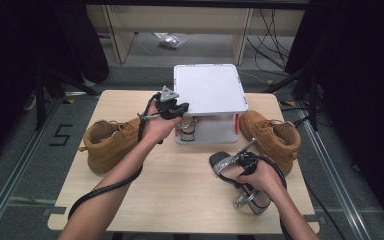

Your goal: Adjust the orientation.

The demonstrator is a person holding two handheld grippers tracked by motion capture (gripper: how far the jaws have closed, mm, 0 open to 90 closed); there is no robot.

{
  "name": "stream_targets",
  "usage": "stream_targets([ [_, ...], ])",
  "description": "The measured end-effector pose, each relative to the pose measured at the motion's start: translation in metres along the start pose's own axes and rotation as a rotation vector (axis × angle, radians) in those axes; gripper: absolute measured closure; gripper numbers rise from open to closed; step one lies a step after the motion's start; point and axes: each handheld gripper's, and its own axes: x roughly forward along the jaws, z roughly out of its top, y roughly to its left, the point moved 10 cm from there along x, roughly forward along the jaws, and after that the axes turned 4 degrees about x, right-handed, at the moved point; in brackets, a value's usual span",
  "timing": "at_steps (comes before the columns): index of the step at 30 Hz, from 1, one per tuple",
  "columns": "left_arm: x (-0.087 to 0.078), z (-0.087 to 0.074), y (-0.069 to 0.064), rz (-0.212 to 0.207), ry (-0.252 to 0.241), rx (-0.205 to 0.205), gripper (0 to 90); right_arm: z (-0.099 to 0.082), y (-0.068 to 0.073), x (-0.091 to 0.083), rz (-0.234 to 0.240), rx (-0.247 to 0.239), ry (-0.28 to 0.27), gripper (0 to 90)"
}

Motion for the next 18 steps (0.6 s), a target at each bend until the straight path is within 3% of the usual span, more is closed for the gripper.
stream_targets([
  [1, 0.0, 0.0, 0.0, 0.0, -0.001, 0.001, 89.7, 0.0, 0.003, -0.001, 0.015, 0.056, -0.012, 39.0],
  [3, 0.0, 0.0, 0.0, -0.001, 0.0, 0.001, 89.7, 0.002, 0.002, -0.001, 0.021, 0.066, -0.03, 39.1],
  [4, 0.0, 0.0, 0.0, -0.001, 0.0, 0.001, 89.7, 0.005, -0.002, -0.001, 0.019, 0.013, -0.053, 39.1],
  [5, 0.0, 0.0, 0.0, 0.0, 0.003, 0.004, 89.7, 0.004, 0.003, -0.002, 0.022, 0.093, -0.056, 39.2],
  [6, 0.0, 0.0, 0.0, 0.0, 0.003, 0.004, 89.7, 0.004, 0.003, -0.002, 0.022, 0.093, -0.056, 39.2],
  [7, 0.0, 0.0, 0.0, 0.0, 0.003, 0.003, 89.7, 0.005, 0.005, -0.009, 0.029, 0.141, -0.044, 39.2],
  [18, 0.0, 0.0, 0.0, -0.001, -0.001, -0.001, 89.7, 0.039, 0.01, -0.024, 0.044, 0.27, -0.149, 39.3],
])
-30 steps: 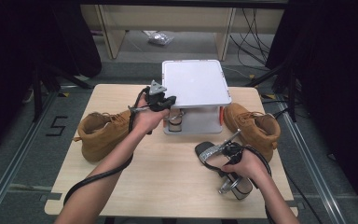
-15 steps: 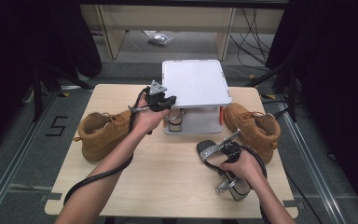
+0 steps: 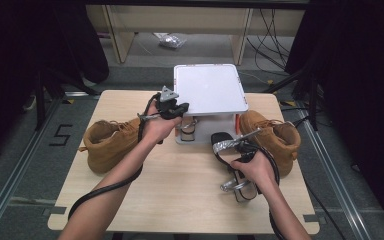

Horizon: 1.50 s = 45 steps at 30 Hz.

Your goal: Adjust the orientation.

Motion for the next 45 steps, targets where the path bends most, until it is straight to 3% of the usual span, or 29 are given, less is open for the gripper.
stream_targets([
  [3, 0.0, 0.0, 0.0, 0.0, 0.0, -0.001, 89.7, 0.022, 0.005, 0.0, -0.001, 0.056, -0.044, 39.3],
  [8, 0.0, 0.0, 0.0, -0.001, -0.004, -0.001, 89.7, 0.043, 0.01, 0.006, 0.001, 0.096, -0.075, 39.3],
  [9, 0.0, 0.0, 0.0, 0.0, -0.001, 0.0, 89.7, 0.052, 0.01, 0.01, -0.01, 0.117, -0.096, 39.3],
  [13, 0.0, 0.0, 0.0, -0.003, -0.002, -0.002, 89.7, 0.062, 0.01, 0.019, -0.042, 0.152, -0.109, 39.2],
  [16, 0.0, 0.0, 0.0, -0.003, -0.002, -0.001, 89.7, 0.062, 0.012, 0.026, -0.06, 0.158, -0.081, 39.1],
  [19, 0.0, 0.0, 0.0, -0.002, -0.002, -0.002, 89.7, 0.064, 0.008, 0.033, -0.092, 0.172, -0.089, 39.1],
  [23, 0.0, 0.0, 0.0, -0.002, -0.002, -0.002, 89.7, 0.065, 0.007, 0.037, -0.09, 0.188, -0.087, 39.0],
  [25, 0.0, 0.0, 0.0, -0.003, -0.002, -0.003, 89.7, 0.066, 0.009, 0.04, -0.086, 0.232, -0.085, 38.8],
  [27, 0.0, 0.0, 0.0, -0.003, -0.002, -0.003, 89.7, 0.066, 0.007, 0.041, -0.085, 0.22, -0.071, 38.7],
  [28, 0.0, 0.0, 0.0, -0.003, -0.002, -0.003, 89.7, 0.065, 0.012, 0.042, -0.08, 0.279, -0.067, 38.6],
  [30, 0.0, 0.0, 0.0, -0.003, -0.002, -0.003, 89.7, 0.066, 0.012, 0.043, -0.075, 0.279, -0.07, 38.4],
  [31, 0.0, 0.0, 0.0, -0.003, -0.002, -0.004, 89.7, 0.067, 0.007, 0.043, -0.09, 0.222, -0.082, 38.4],
  [32, 0.0, 0.0, 0.0, -0.003, -0.002, -0.004, 89.7, 0.066, 0.009, 0.043, -0.096, 0.252, -0.067, 38.4],
  [33, 0.0, 0.0, 0.0, -0.002, -0.001, -0.001, 89.7, 0.067, 0.008, 0.044, -0.095, 0.231, -0.073, 38.3],
  [35, 0.0, 0.0, 0.0, -0.003, -0.002, -0.003, 89.7, 0.067, 0.008, 0.043, -0.125, 0.25, -0.063, 38.0],
  [38, 0.0, 0.0, 0.0, -0.003, -0.001, -0.001, 89.7, 0.065, 0.008, 0.041, -0.117, 0.194, -0.067, 36.2],
  [40, 0.0, 0.0, 0.0, -0.002, 0.0, -0.001, 89.7, 0.067, 0.007, 0.038, -0.132, 0.201, -0.074, 34.0],
  [43, 0.0, 0.0, 0.0, -0.003, -0.001, -0.002, 89.7, 0.068, 0.008, 0.027, -0.121, 0.149, -0.109, 33.0],
  [45, 0.0, 0.0, 0.0, -0.002, -0.002, -0.002, 89.7, 0.068, 0.009, 0.023, -0.113, 0.141, -0.114, 32.9],
])
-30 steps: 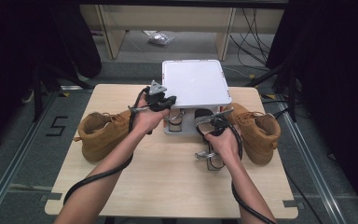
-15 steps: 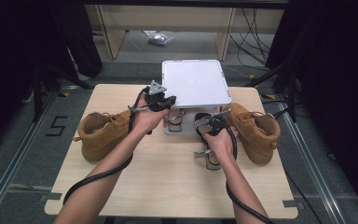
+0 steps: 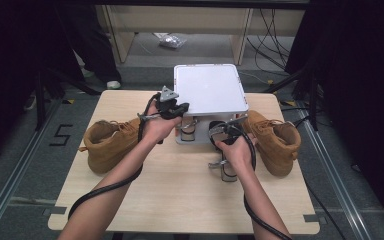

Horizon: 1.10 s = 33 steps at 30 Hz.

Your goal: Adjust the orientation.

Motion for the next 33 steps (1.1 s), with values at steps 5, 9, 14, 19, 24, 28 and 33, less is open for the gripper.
stream_targets([
  [5, 0.0, 0.0, 0.0, -0.001, -0.001, -0.001, 89.7, -0.005, 0.003, -0.022, 0.047, -0.019, -0.026, 36.5],
  [9, 0.0, 0.0, 0.0, 0.001, 0.0, 0.004, 89.7, -0.011, 0.0, -0.039, 0.097, -0.024, -0.067, 51.1],
  [14, 0.0, 0.0, 0.0, -0.001, -0.006, 0.0, 89.7, -0.02, -0.014, -0.063, 0.147, -0.041, -0.153, 72.0],
  [19, 0.0, 0.0, 0.0, -0.001, 0.0, 0.004, 89.7, -0.032, -0.023, -0.071, 0.16, -0.054, -0.138, 80.9],
  [24, -0.001, -0.001, 0.001, -0.003, -0.007, -0.004, 89.7, -0.05, -0.035, -0.071, 0.136, -0.093, -0.126, 88.3],
  [28, -0.001, 0.0, 0.001, -0.003, -0.005, -0.002, 89.7, -0.06, -0.038, -0.068, 0.139, -0.099, -0.111, 88.5],
  [33, -0.001, 0.0, 0.001, -0.005, -0.003, -0.004, 89.7, -0.081, -0.04, -0.065, 0.143, -0.104, -0.093, 88.3],
])
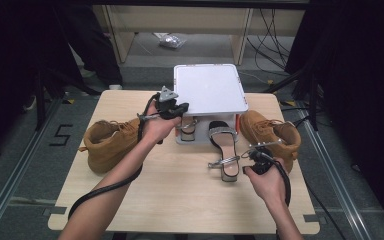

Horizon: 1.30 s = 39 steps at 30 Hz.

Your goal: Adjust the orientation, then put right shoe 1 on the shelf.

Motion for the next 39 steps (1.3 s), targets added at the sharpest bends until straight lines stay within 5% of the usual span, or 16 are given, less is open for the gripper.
stream_targets([
  [13, 0.0, 0.0, 0.0, 0.004, 0.0, -0.005, 89.7, -0.038, 0.024, 0.017, 0.059, -0.073, 0.06, 90.0],
  [22, 0.0, 0.0, 0.0, 0.006, -0.002, -0.004, 89.7, -0.032, 0.028, 0.03, 0.067, -0.094, 0.009, 90.0],
  [28, 0.0, 0.0, 0.0, 0.005, 0.002, -0.002, 89.7, -0.034, 0.032, 0.03, 0.073, -0.045, 0.022, 90.0],
  [39, 0.0, 0.0, 0.0, 0.005, 0.004, 0.002, 89.8, -0.021, 0.033, 0.035, 0.067, -0.082, -0.026, 90.0],
])
